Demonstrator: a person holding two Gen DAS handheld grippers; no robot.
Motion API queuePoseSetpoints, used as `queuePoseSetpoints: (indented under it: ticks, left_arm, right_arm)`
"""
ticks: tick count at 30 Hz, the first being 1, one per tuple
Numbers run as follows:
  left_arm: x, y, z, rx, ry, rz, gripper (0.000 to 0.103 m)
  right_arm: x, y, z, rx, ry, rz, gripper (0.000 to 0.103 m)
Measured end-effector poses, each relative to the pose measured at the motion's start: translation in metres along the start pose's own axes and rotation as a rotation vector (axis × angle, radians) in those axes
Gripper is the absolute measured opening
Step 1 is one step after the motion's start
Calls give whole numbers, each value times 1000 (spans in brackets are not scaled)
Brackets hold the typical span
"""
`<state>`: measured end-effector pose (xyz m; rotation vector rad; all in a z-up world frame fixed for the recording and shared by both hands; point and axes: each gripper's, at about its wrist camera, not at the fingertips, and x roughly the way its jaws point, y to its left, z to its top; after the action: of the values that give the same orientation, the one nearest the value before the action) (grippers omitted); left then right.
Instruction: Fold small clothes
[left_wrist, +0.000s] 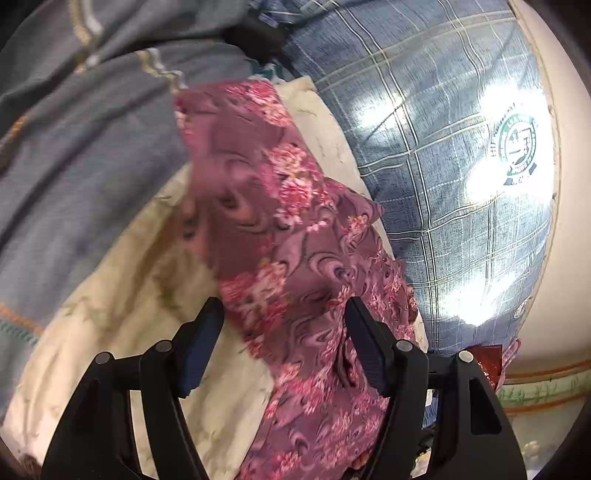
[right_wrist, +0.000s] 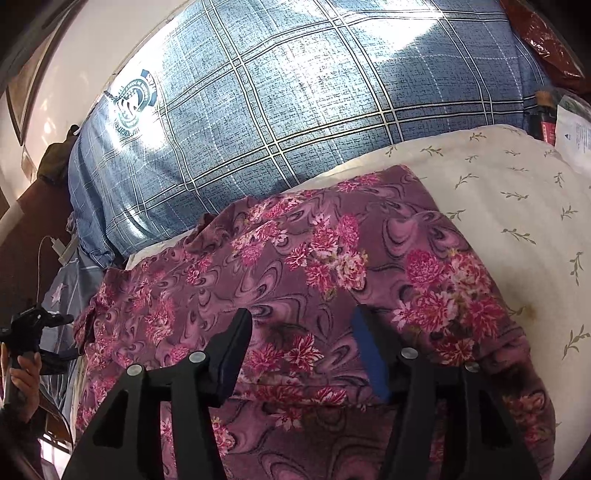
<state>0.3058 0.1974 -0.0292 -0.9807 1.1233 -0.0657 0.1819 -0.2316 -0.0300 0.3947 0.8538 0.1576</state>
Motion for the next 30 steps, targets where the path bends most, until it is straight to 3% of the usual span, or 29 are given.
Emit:
queuePoseSetpoints:
  ticks: [1, 2, 3, 9, 17, 24, 30]
  left_arm:
    - [2, -1, 0, 2, -12, 6, 46]
    - [3, -3, -1, 2, -14, 16, 10]
    - [3, -4, -2, -2, -13, 11, 6]
    - [-33, -25, -13, 25, -86, 14, 5]
    - [-68, -94, -23, 85, -137, -126, 5]
    - [-9, -155, -53, 113, -16, -253, 5]
    - [87, -177, -100, 147, 130, -220, 5]
  right_arm:
    - [0, 0, 0, 0, 0, 0, 59]
    - [0, 0, 0, 0, 0, 0, 59]
    - [0, 0, 0, 2, -1, 3, 59]
    - [-1, -4, -1, 18, -9, 27, 60]
    - [-3, -10, -1, 43, -19, 59, 60]
    - [-4, -13, -1, 57, -25, 78, 60]
    - [-5, -17, -2, 72, -30, 101, 60]
